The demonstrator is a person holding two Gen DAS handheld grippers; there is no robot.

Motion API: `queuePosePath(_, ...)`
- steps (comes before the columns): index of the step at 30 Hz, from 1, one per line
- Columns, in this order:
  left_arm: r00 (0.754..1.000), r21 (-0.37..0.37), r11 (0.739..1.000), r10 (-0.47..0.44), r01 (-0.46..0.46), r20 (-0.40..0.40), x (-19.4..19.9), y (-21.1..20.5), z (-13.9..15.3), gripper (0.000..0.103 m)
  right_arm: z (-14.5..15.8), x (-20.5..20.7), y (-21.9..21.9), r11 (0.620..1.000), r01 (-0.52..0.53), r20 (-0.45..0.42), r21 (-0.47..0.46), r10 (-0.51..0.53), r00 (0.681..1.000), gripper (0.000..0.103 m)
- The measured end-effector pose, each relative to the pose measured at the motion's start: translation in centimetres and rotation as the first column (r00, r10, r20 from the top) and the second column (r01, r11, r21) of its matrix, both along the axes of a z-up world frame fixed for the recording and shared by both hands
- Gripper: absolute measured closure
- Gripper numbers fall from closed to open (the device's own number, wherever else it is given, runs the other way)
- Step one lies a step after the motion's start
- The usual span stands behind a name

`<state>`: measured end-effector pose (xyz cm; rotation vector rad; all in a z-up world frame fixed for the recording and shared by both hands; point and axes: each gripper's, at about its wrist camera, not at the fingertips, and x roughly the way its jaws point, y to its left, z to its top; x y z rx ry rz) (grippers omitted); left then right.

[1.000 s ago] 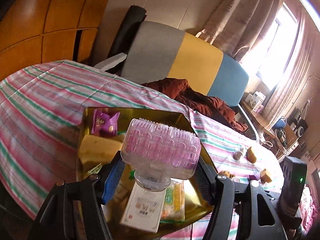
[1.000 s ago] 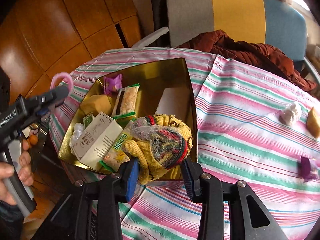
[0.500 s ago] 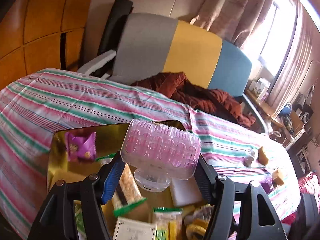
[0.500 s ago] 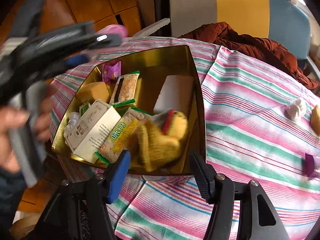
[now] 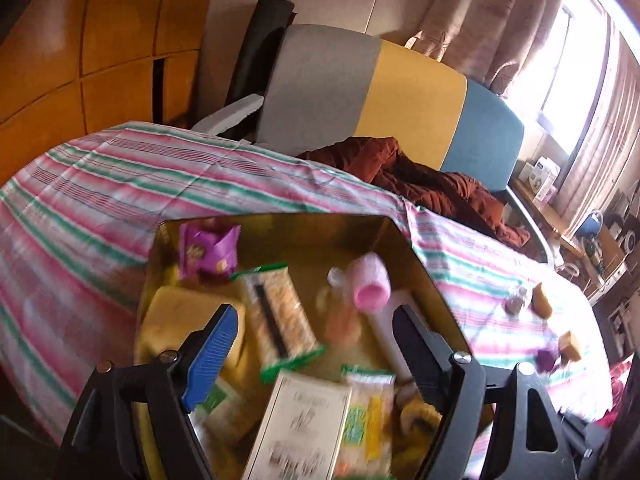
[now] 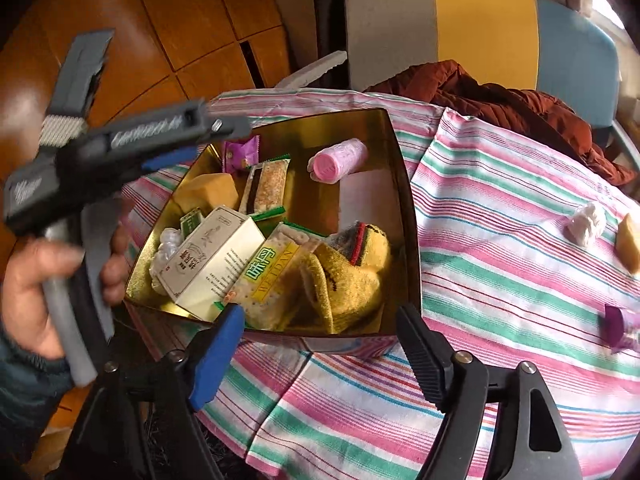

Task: Organize objects
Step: 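Open both tools to drop the roller and knitted bundle into the tray, then withdraw both open tools from the tray toward the remaining items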

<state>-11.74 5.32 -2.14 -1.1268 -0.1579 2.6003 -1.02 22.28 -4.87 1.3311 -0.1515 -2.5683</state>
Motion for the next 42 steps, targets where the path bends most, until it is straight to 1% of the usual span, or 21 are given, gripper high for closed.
queuePosePath(6, 0.997, -0.076, 0.997, 0.000, -0.006, -0.075, 4.3, -0.6, 0.5, 0.022, 0.8, 0.7, -0.3, 1.000, 0.015, -0.031, 0.005, -0.015, 0.999, 0.024)
queuePosePath(8, 0.995, -0.092, 0.996, 0.008, -0.016, -0.096, 5.2, -0.8, 0.7, 0.022, 1.1, 1.0, -0.3, 1.000, 0.026, -0.050, 0.008, -0.025, 0.998, 0.023)
queuePosePath(12, 0.995, -0.090, 0.995, 0.021, -0.030, -0.097, 6.1, -1.3, 0.8, 0.022, 1.8, 1.7, -0.4, 0.998, 0.058, -0.090, 0.030, -0.055, 0.994, 0.013)
queuePosePath(13, 0.995, -0.089, 0.995, 0.024, -0.033, -0.096, 6.4, -1.4, 0.7, 0.022, 1.9, 1.8, -0.4, 0.997, 0.069, -0.101, 0.038, -0.065, 0.993, 0.008)
queuePosePath(14, 0.995, -0.092, 0.995, 0.028, -0.037, -0.095, 6.5, -1.4, 0.7, 0.022, 2.1, 2.0, -0.3, 0.996, 0.080, -0.115, 0.045, -0.074, 0.991, 0.006)
queuePosePath(17, 0.995, -0.102, 0.994, 0.028, -0.038, -0.093, 7.1, -1.4, 0.6, 0.022, 2.3, 2.2, -0.3, 0.991, 0.110, -0.149, 0.076, -0.098, 0.984, 0.000)
queuePosePath(19, 0.995, -0.112, 0.993, 0.028, -0.039, -0.099, 7.5, -1.3, 0.6, 0.022, 2.5, 2.4, -0.4, 0.986, 0.135, -0.176, 0.099, -0.116, 0.978, 0.000)
queuePosePath(21, 0.994, -0.117, 0.992, 0.027, -0.039, -0.104, 8.0, -1.3, 0.6, 0.022, 2.7, 2.7, -0.8, 0.971, 0.176, -0.220, 0.160, -0.139, 0.966, 0.000)
queuePosePath(23, 0.994, -0.121, 0.992, 0.024, -0.037, -0.108, 8.3, -1.1, 0.7, 0.022, 2.8, 2.9, -1.5, 0.947, 0.204, -0.259, 0.250, -0.137, 0.956, 0.000)
queuePosePath(24, 0.993, -0.122, 0.992, 0.025, -0.039, -0.113, 8.5, -1.1, 0.7, 0.022, 2.7, 3.0, -1.8, 0.933, 0.214, -0.273, 0.289, -0.135, 0.953, 0.000)
queuePosePath(25, 0.993, -0.122, 0.992, 0.025, -0.039, -0.118, 8.6, -1.1, 0.8, 0.022, 2.6, 2.9, -2.0, 0.926, 0.217, -0.275, 0.308, -0.132, 0.952, 0.000)
queuePosePath(27, 0.992, -0.115, 0.993, 0.025, -0.039, -0.125, 8.9, -1.0, 0.9, 0.022, 2.5, 2.8, -1.9, 0.935, 0.198, -0.258, 0.294, -0.122, 0.958, 0.000)
queuePosePath(29, 0.991, -0.112, 0.993, 0.025, -0.040, -0.128, 9.0, -1.0, 1.0, 0.022, 2.4, 2.9, -1.6, 0.941, 0.198, -0.260, 0.275, -0.125, 0.958, 0.001)
queuePosePath(32, 0.991, -0.125, 0.992, 0.015, -0.032, -0.133, 9.1, -0.6, 1.1, 0.022, 2.4, 3.0, -1.4, 0.948, 0.182, -0.262, 0.263, -0.111, 0.959, 0.001)
queuePosePath(37, 0.991, -0.147, 0.989, -0.010, -0.009, -0.131, 9.3, 0.1, 1.1, 0.022, 2.5, 3.0, -0.4, 0.970, 0.172, -0.244, 0.171, -0.127, 0.961, 0.001)
queuePosePath(42, 0.991, -0.144, 0.989, -0.037, 0.018, -0.131, 9.6, 0.6, 1.3, 0.022, 2.5, 3.3, 0.0, 0.971, 0.186, -0.238, 0.150, -0.147, 0.960, 0.001)
